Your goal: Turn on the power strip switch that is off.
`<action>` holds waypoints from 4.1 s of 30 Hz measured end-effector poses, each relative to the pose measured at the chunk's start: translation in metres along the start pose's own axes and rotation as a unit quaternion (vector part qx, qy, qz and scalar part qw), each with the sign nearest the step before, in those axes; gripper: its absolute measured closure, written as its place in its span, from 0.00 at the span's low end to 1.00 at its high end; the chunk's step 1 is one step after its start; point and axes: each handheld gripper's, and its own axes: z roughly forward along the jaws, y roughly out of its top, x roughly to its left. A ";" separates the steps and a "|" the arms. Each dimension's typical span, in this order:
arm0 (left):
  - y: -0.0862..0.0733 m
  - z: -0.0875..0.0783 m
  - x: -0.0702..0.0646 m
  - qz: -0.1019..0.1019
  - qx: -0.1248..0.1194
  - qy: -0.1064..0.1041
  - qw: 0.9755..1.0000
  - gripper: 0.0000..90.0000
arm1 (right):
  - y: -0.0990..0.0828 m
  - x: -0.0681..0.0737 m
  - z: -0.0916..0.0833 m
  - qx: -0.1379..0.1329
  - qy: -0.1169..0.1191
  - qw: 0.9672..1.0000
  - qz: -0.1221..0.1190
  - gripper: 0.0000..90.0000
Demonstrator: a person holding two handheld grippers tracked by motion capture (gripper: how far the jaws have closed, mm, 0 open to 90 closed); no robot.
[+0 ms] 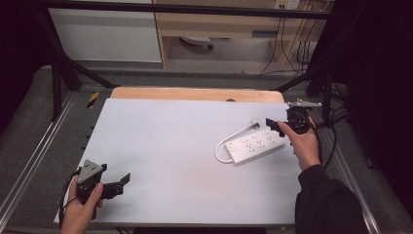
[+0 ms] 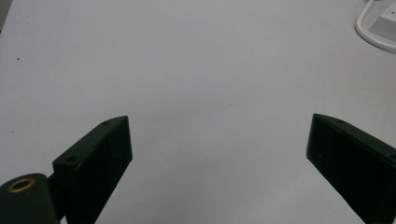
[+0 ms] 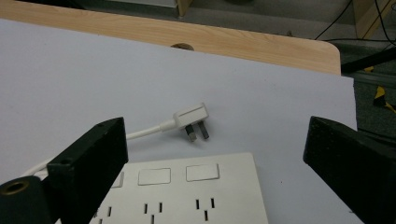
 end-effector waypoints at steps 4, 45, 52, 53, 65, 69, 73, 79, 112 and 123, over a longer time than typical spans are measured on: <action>0.000 0.000 -0.001 0.006 0.003 0.003 1.000 0.08 | -0.001 -0.003 0.006 0.002 0.008 1.000 0.010 0.15; -0.001 0.003 -0.003 0.015 0.014 -0.004 1.000 0.08 | -0.010 0.018 0.032 0.034 0.052 0.998 -0.019 0.50; -0.001 0.004 -0.003 0.016 0.016 -0.005 1.000 0.08 | -0.016 0.022 0.038 0.033 0.055 0.998 -0.020 0.62; -0.001 0.004 -0.003 0.016 0.016 -0.005 1.000 0.08 | -0.017 0.022 0.039 0.032 0.055 0.998 -0.019 0.64; -0.002 0.004 -0.004 0.020 0.020 -0.007 1.000 0.08 | -0.025 0.029 0.048 0.032 0.062 0.997 -0.020 0.80; -0.002 0.004 -0.004 0.022 0.020 -0.007 1.000 0.08 | -0.030 0.029 0.049 0.030 0.067 0.997 -0.014 0.86; -0.002 0.005 -0.004 0.022 0.021 -0.006 1.000 0.08 | -0.034 0.030 0.049 0.028 0.076 0.997 -0.012 0.90; -0.002 0.005 -0.004 0.021 0.021 -0.006 1.000 0.08 | -0.038 0.032 0.049 0.022 0.075 0.997 -0.017 0.96; -0.002 0.005 -0.004 0.020 0.022 -0.007 1.000 0.08 | -0.050 0.041 0.055 0.022 0.075 0.996 -0.041 1.00; -0.002 0.005 -0.004 0.020 0.022 -0.007 1.000 0.08 | -0.052 0.041 0.057 0.020 0.074 0.996 -0.043 1.00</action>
